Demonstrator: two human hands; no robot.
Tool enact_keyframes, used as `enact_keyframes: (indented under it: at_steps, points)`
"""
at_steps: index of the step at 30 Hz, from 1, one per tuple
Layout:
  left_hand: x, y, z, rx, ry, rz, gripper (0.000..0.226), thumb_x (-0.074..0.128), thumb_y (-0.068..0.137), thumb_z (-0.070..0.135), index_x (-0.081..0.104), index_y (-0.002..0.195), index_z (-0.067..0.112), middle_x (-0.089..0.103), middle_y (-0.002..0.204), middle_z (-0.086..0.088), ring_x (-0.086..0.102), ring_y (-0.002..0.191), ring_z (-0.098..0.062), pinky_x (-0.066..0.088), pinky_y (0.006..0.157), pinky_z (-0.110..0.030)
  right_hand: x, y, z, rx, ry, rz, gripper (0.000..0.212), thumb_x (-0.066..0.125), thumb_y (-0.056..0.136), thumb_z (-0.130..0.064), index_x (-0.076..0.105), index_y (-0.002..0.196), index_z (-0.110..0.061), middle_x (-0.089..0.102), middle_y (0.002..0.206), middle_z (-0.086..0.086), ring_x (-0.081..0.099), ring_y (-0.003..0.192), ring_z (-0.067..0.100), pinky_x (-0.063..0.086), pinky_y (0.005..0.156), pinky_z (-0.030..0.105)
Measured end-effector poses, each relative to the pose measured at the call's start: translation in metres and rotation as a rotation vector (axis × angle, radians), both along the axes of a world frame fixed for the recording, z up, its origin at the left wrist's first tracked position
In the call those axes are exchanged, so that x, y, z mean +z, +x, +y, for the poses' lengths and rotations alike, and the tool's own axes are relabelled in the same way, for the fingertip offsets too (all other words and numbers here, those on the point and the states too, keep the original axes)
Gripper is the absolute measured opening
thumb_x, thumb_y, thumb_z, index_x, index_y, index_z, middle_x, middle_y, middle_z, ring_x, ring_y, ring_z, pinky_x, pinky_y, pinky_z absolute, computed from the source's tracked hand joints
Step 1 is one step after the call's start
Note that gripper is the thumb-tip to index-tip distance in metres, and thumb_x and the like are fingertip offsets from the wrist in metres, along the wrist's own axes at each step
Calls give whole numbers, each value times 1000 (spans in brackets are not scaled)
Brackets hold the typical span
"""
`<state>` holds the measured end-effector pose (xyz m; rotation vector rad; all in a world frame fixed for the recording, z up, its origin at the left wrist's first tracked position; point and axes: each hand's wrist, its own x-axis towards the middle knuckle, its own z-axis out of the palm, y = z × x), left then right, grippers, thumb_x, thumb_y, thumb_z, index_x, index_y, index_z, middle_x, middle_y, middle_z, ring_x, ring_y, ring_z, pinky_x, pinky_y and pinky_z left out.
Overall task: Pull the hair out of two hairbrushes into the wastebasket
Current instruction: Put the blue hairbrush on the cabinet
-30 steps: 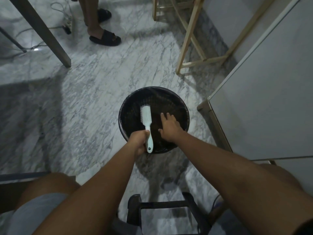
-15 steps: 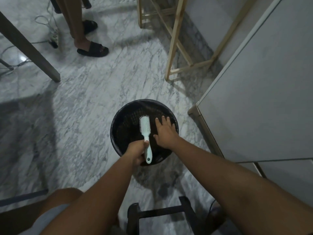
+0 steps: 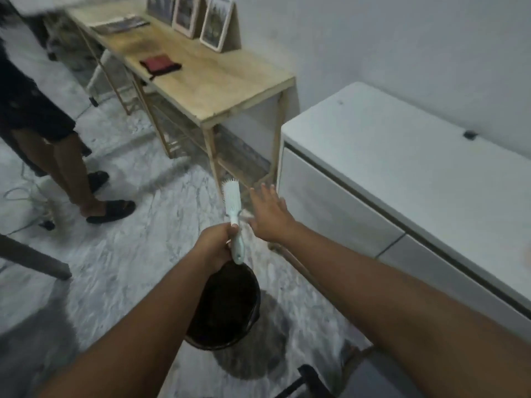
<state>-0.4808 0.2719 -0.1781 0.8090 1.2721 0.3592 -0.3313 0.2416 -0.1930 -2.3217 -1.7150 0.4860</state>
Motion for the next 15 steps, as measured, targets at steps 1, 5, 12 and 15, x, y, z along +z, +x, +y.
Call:
enact_keyframes:
  at_steps: [1,5,12,15]
  points:
    - [21,16,1,-43,29,-21,22,54,99,7,62,118,0,60,91,-12,58,80,-23,49,66,-37,22,16,-4,-35,41,-26,78,57,95,-37,13,156,-16,8,165,15,3,152,40,18,121,59]
    - [91,85,-4,-229,106,-78,27,52,101,9,58,126,-1,66,101,-12,63,90,-25,53,72,-39,97,86,-36,-195,101,-110,76,55,96,-39,16,155,-11,14,162,19,9,150,42,23,118,59]
    - [134,227,-73,-546,122,-77,10,55,99,4,58,90,6,56,90,-10,55,79,-21,50,65,-37,131,200,-136,-534,64,-105,67,50,100,-34,18,155,-12,13,163,17,7,151,41,21,119,58]
    - [131,275,-110,-650,100,-79,12,55,99,3,59,89,5,57,87,-9,56,76,-20,51,63,-38,132,237,-185,-659,46,-115,59,46,100,-24,23,153,-12,18,161,17,11,149,41,23,117,58]
